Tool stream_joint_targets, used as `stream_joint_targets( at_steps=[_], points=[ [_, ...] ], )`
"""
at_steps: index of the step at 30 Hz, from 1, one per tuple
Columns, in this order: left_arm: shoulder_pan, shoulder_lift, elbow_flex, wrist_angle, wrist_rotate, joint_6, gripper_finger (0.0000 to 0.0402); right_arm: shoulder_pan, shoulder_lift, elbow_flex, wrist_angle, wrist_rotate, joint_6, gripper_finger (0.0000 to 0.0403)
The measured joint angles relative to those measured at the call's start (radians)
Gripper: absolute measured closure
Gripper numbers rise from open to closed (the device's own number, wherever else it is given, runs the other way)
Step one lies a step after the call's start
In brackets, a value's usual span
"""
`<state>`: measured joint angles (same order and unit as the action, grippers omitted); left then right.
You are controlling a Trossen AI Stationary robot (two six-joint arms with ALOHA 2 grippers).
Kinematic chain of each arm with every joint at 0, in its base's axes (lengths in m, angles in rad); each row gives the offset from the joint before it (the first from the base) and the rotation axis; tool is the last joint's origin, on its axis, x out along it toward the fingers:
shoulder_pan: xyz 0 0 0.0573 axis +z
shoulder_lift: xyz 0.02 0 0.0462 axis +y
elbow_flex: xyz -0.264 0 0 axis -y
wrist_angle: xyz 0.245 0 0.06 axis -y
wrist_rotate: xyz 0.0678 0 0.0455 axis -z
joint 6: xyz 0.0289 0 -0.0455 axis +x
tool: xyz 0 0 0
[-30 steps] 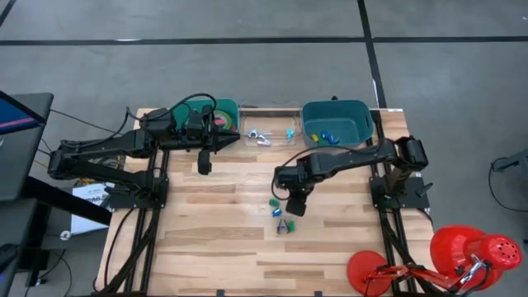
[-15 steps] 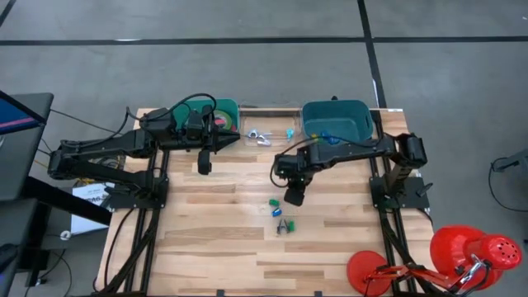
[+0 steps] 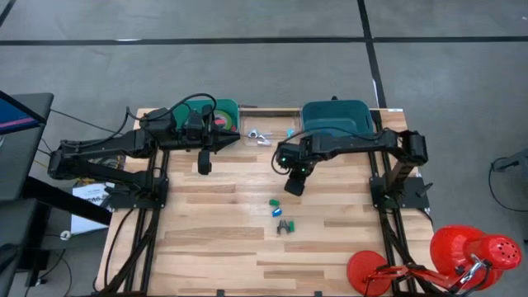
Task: Pick and place Stapler, Stapler remover, tape
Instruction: Put the blue stapler into the dark blue bin
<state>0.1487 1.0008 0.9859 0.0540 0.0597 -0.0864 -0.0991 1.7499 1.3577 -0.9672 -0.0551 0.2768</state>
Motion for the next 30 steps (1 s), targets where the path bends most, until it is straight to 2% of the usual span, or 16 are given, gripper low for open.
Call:
stream_joint_targets(
  at_steps=[7,15,24,30],
  points=[
    [0.0,0.0,0.0,0.001,0.0,0.0,0.038,-0.091,-0.141,-0.056,0.031,0.001,0.0,0.0334],
    [0.0,0.0,0.0,0.009,0.0,0.0,0.038,-0.261,-0.274,-0.094,0.006,0.004,-0.027,0.0334],
    [0.0,0.0,0.0,0.016,0.0,0.0,0.038,-0.446,-0.281,-0.094,0.031,0.132,-0.046,0.0334],
    [0.0,0.0,0.0,0.017,0.0,0.0,0.038,-0.492,-0.242,-0.094,0.025,0.212,-0.005,0.0334]
  ],
)
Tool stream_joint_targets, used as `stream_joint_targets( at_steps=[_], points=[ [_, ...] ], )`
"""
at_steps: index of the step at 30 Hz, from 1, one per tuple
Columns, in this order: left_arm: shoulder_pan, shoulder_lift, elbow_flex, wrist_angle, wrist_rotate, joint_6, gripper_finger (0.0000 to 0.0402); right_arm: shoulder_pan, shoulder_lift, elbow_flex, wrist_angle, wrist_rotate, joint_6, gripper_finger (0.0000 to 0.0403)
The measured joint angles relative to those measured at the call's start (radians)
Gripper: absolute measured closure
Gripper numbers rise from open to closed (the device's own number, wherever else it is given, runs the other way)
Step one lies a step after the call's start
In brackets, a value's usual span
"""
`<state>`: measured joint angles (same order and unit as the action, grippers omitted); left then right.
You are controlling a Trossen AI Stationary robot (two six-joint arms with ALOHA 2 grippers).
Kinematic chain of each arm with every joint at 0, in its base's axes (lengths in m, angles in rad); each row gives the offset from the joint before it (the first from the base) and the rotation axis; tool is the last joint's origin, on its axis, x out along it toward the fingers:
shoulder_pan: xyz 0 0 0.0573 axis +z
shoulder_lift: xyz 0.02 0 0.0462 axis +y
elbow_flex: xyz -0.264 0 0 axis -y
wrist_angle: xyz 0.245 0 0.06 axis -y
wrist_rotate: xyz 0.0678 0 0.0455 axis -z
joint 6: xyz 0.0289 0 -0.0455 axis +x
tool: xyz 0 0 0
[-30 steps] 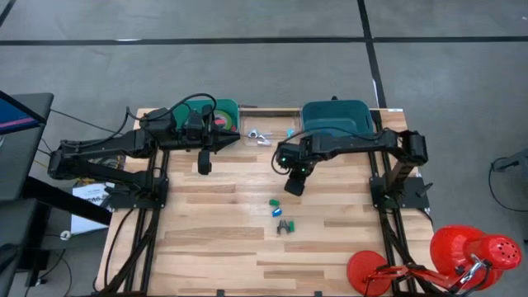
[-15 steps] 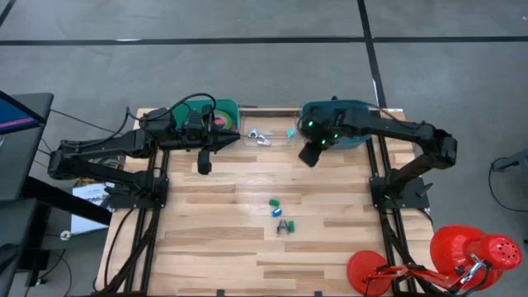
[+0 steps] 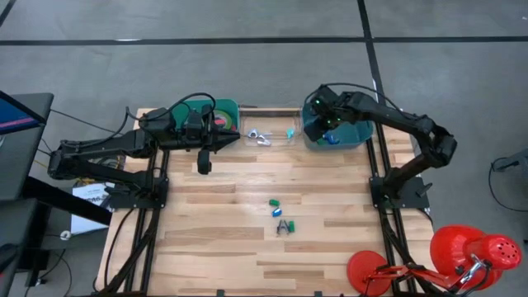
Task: Pick and place Stapler, Stapler remover, tape
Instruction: Put the blue stapler into the dark blue bin, then put the green stapler into the dark blue bin
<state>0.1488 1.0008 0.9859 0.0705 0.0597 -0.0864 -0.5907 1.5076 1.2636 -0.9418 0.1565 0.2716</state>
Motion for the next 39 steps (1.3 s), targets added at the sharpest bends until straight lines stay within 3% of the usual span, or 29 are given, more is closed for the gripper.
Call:
stream_joint_targets(
  at_steps=[23,39],
  points=[
    [0.0,0.0,0.0,0.007,0.0,0.0,0.038,0.021,0.053,0.0,-0.005,0.011,0.017,0.0329],
    [0.0,0.0,0.0,0.008,0.0,0.0,0.038,0.154,-0.03,0.0,-0.015,0.026,0.018,0.0197]
  ],
)
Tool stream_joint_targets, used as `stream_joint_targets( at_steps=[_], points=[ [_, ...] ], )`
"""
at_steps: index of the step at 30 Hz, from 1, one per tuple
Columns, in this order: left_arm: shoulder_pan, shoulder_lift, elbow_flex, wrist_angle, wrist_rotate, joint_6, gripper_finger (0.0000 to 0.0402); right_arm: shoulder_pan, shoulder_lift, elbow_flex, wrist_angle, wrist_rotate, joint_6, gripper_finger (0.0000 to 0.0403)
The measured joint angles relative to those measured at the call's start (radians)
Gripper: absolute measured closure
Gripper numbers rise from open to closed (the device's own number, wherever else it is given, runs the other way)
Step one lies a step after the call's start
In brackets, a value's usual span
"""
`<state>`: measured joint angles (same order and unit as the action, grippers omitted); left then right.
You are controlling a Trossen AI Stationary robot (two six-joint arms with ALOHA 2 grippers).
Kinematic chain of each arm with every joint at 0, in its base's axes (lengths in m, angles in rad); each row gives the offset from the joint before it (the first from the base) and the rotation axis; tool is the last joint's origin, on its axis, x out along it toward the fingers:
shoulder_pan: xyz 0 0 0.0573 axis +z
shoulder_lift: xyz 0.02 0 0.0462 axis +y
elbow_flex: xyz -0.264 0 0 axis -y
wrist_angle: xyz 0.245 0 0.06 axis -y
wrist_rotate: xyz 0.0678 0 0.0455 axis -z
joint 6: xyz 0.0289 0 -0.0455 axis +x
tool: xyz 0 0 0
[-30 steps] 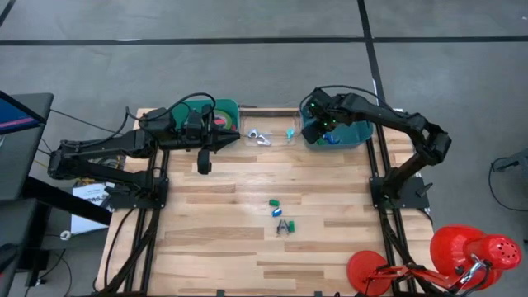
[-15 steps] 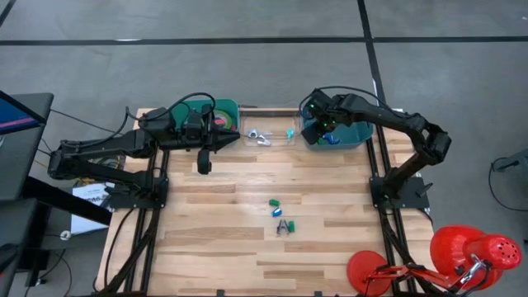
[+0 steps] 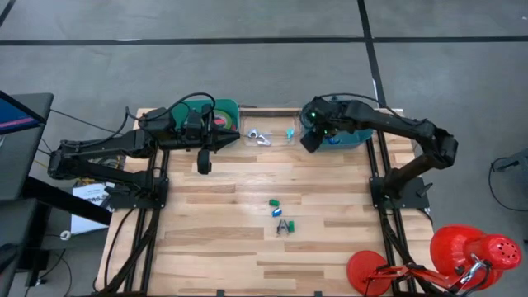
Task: Pick and place Stapler, Stapler remover, tape
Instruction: Put the green stapler into the dark blue bin
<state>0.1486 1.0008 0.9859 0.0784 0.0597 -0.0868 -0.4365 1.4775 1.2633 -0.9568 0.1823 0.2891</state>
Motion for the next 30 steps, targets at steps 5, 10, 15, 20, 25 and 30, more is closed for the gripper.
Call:
stream_joint_targets(
  at_steps=[5,10,15,20,25,30],
  points=[
    [0.0,0.0,0.0,0.001,0.0,0.0,0.038,0.115,-0.044,0.0,-0.005,-0.001,-0.005,0.0191],
    [0.0,0.0,0.0,0.002,0.0,0.0,0.038,0.248,-0.052,0.0,-0.003,-0.02,-0.054,0.0197],
    [0.0,0.0,0.0,0.003,0.0,0.0,0.038,0.342,-0.052,0.0,0.003,-0.054,-0.054,0.0203],
    [0.0,0.0,0.0,0.007,0.0,0.0,0.038,0.424,-0.052,-0.015,0.035,-0.058,-0.055,0.0208],
    [0.0,0.0,0.0,0.007,0.0,0.0,0.038,0.502,-0.052,-0.055,0.075,-0.057,-0.063,0.0208],
    [0.0,0.0,0.0,0.008,0.0,0.0,0.038,0.572,-0.051,-0.078,0.138,-0.054,-0.062,0.0204]
  ],
)
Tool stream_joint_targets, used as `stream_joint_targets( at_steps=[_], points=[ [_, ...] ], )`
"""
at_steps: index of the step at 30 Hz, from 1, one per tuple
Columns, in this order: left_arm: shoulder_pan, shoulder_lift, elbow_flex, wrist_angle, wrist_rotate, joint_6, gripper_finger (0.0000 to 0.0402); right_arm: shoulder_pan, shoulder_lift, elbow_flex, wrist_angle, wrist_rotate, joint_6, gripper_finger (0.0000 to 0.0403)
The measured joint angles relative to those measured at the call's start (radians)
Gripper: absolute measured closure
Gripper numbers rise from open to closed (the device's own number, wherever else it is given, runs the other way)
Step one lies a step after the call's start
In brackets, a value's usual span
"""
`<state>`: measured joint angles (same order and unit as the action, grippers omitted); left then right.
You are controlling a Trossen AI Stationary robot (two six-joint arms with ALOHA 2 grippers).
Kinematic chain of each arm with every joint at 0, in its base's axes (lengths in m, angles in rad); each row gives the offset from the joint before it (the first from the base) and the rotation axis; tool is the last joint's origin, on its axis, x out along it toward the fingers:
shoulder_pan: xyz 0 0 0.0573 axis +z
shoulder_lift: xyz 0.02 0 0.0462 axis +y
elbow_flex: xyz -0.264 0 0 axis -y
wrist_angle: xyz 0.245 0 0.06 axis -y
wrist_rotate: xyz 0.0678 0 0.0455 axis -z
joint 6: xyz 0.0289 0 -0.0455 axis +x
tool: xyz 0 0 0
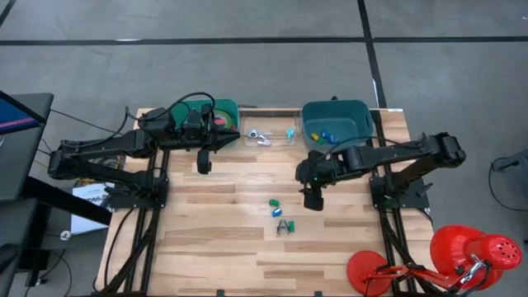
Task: Pick and place Stapler, Stapler remover, tape
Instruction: Put the green stapler into the dark blue bin
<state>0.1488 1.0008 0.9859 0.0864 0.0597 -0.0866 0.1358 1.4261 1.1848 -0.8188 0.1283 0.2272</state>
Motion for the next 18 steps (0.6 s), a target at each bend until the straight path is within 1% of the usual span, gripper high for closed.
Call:
stream_joint_targets(
  at_steps=[4,7,13,18],
  points=[
    [0.0,0.0,0.0,0.001,0.0,0.0,0.038,0.048,0.0,-0.033,0.08,0.004,0.009,0.02],
    [0.0,0.0,0.0,0.001,0.0,0.0,0.038,0.081,0.003,-0.051,0.102,0.002,0.024,0.0195],
    [0.0,0.0,0.0,0.003,0.0,0.0,0.038,0.125,0.072,-0.052,0.123,0.004,0.063,0.0171],
    [0.0,0.0,0.0,0.006,0.0,0.0,0.038,0.148,0.128,-0.052,0.145,0.002,0.063,0.0153]
  ],
)
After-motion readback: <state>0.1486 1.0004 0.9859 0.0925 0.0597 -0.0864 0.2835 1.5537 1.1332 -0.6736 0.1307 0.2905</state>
